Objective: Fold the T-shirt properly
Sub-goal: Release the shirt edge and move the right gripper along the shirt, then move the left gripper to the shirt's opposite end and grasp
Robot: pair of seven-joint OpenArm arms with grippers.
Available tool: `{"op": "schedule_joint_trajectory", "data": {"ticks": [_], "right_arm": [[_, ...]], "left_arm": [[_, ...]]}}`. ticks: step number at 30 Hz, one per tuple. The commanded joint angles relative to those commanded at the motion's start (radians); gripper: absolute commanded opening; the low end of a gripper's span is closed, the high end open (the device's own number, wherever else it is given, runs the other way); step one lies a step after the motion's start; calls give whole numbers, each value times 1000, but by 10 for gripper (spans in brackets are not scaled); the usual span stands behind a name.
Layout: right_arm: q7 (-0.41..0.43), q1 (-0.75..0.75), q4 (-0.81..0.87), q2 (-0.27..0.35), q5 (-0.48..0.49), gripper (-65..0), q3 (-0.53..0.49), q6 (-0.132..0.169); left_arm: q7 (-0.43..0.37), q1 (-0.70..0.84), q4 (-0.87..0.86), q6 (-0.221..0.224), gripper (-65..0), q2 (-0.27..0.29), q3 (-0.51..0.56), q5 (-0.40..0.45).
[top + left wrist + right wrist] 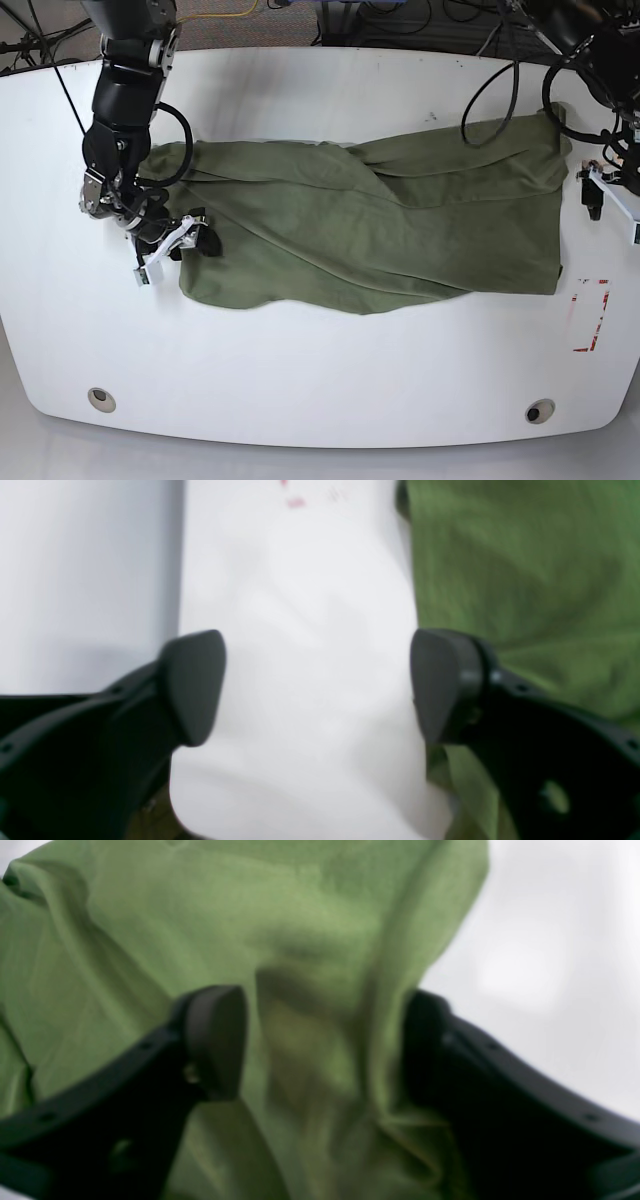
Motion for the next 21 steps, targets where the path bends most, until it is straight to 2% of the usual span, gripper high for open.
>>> {"op": "schedule_joint_trajectory", "data": {"ticks": [1,6,7,9,13,18,21], "right_arm": [[0,0,3,0,0,-357,-2,0],[-2,2,2,6,0,-555,-2,0],[-2,2,2,8,0,-575,-2,0],[-2,3,2,6,0,-637,-2,0],[-2,2,5,3,0,-650,-2,0],[-2,0,2,3,0,-650,-2,0],[-2,-2,3,2,0,-650,-2,0]], "left_arm": [[0,-9,-11,0,-25,0,0,0],[-3,-97,-124,0,-19,0,2,3],[-6,-109,-144,0,-19,0,2,3],[-6,-147,-201,22,-19,0,3,5],[-17,-201,-285,68,-19,0,3,6],[-74,-244,-385,148,-19,0,5,6],[-117,-265,-453,166,-19,-2,32,6]]}}
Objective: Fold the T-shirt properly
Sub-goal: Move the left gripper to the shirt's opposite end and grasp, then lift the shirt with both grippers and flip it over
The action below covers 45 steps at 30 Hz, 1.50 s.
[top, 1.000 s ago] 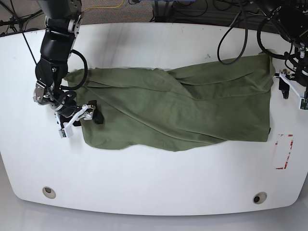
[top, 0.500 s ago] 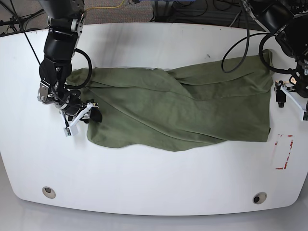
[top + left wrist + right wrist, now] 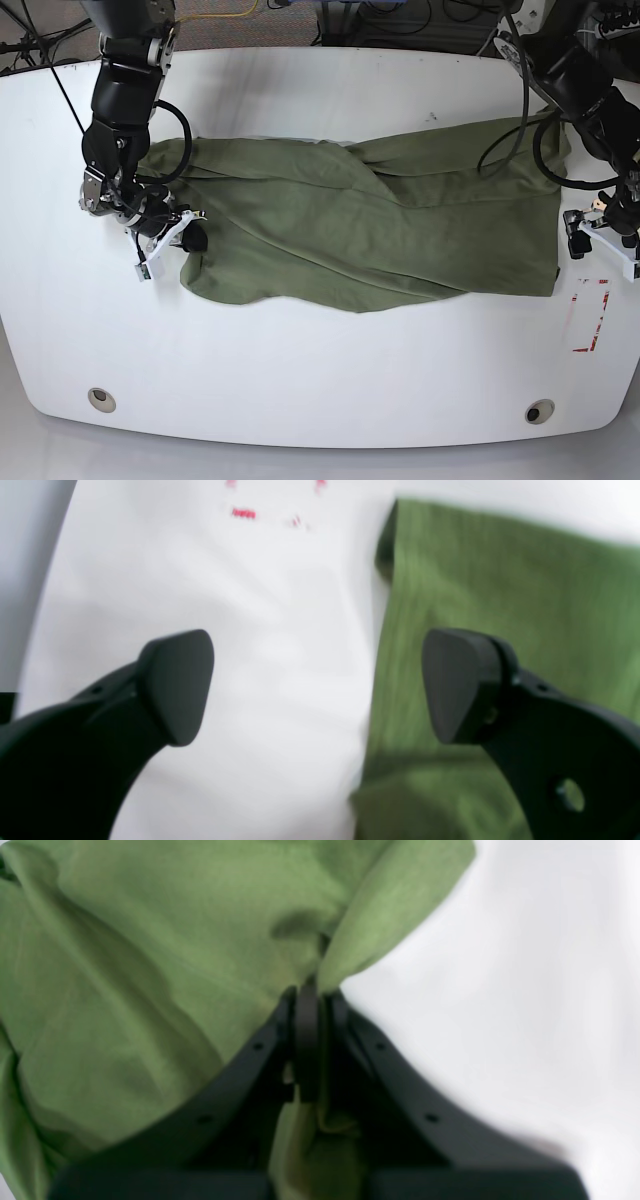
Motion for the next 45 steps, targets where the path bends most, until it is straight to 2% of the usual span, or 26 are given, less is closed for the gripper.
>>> {"op": "schedule_joint_trajectory", "data": {"ticks": [7,22,27,30,33,34,36,37,38,45], "right_arm": [[0,0,2,0,0,-650,0,0],[0,-3,2,2,0,-650,5,0],[0,-14,3,0,2,-650,5,0],[0,-15,3,0,2,-650,5,0],[0,-15,3,0,2,-650,5,0],[0,-15,3,0,2,-650,3,0],[0,-15,3,0,2,-650,2,0],[-5,-15,5,0,5,-650,2,0],[-6,-17,5,0,8,-650,2,0],[-97,-31,120,-2,9,-650,3,0]], "left_arm": [[-89,-31,-164,6,-21,-18,94,-5],[-210,-146,-488,6,-22,-18,106,0],[-226,-175,-548,6,-39,-17,106,0],[-226,-176,-552,6,-111,-14,106,-2],[-227,-180,-554,5,-260,0,106,-3],[-227,-187,-554,6,-365,9,106,-2],[-227,-193,-557,6,-511,14,106,0],[-227,-193,-557,6,-604,14,106,0],[-227,-193,-555,6,-650,14,106,0],[-219,-187,-470,-2,-650,15,157,-8]]}}
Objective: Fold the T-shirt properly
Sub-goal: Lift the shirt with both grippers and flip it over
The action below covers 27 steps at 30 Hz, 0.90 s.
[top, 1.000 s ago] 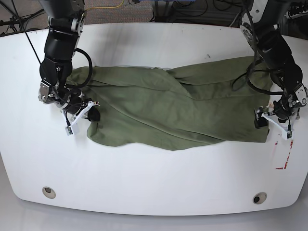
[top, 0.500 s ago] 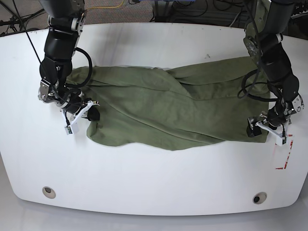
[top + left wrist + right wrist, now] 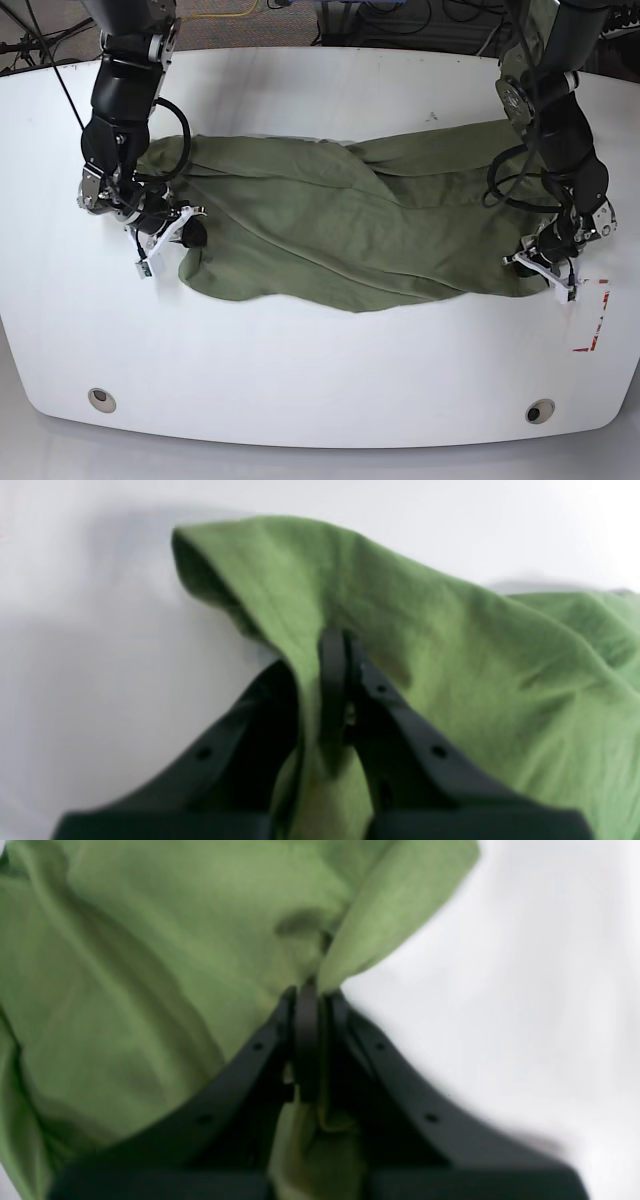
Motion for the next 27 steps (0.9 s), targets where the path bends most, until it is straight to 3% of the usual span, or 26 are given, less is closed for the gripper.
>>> {"op": "schedule_joint_trajectory", "data": {"ticks": [5,7,16,23,27], "right_arm": [[-55,-41,147,0,-3,-650,0,0],[-71,-40,180,0,-8,-650,0,0],[-124,20,249,9,-9,-650,-2,0],[-201,140,256,48,-2,-650,-5,0],[-233,235,250,68,-8,-650,-5,0]], "left_arm": [[94,83,239,-2,-650,6,35,-2],[118,101,348,-2,-650,37,35,-2],[215,147,649,-2,-650,63,40,2],[242,146,870,6,-650,66,97,0],[242,121,1003,17,-650,95,95,5]]}}
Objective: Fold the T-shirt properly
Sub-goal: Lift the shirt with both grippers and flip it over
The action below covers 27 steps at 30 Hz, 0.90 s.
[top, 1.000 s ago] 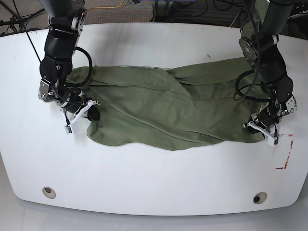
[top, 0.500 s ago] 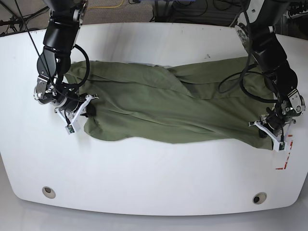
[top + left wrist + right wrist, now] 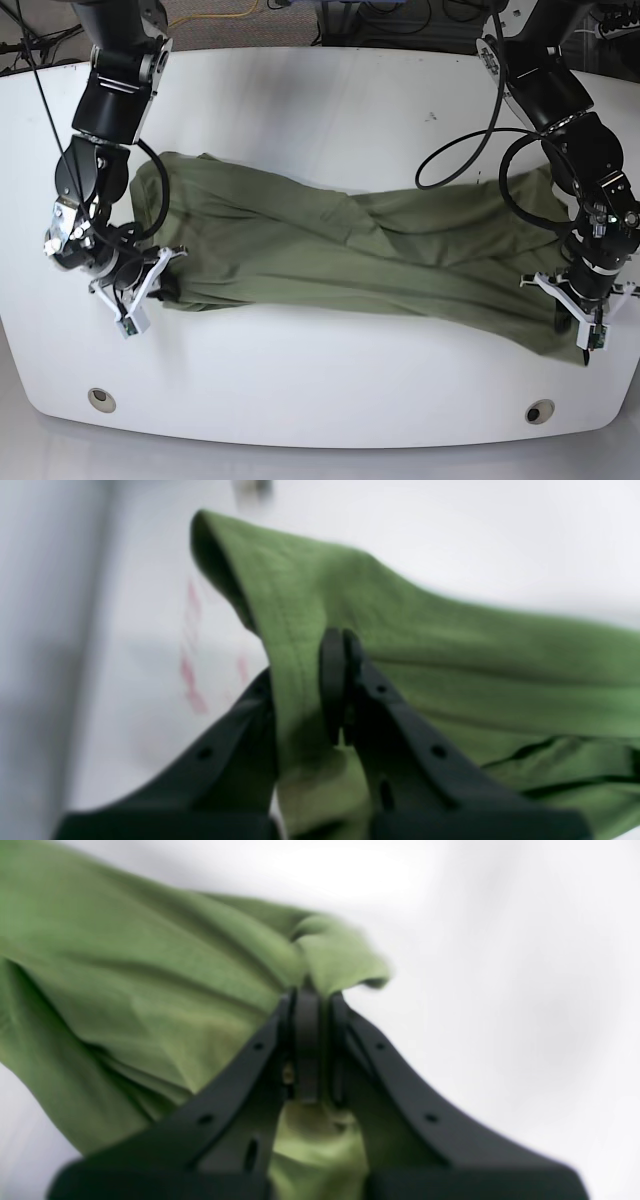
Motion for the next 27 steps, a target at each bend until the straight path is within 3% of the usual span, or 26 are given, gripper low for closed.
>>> {"op": "schedule_joint_trajectory", "data": {"ticks": [4,7,12,17,23,27], "right_arm": [[-20,109,6,18,6,-650,-3,0],[-100,218,2,57,8,-650,0,0],[-129,348,8,80,9,-650,-3,0],[-193,511,-2,112,9,-650,-11,0],[-227,652,8,166,15,-650,-89,0],[-241,674,8,198,83,-650,-95,0]], "left_arm": [[34,-71,89,46,-650,5,2,-2],[103,-153,120,51,-650,-2,2,-3],[160,-295,117,52,-650,-32,0,-3],[170,-443,107,52,-650,-75,0,-2],[170,-588,81,48,-650,-103,6,-3],[170,-615,64,46,-650,-104,43,-3]]}}
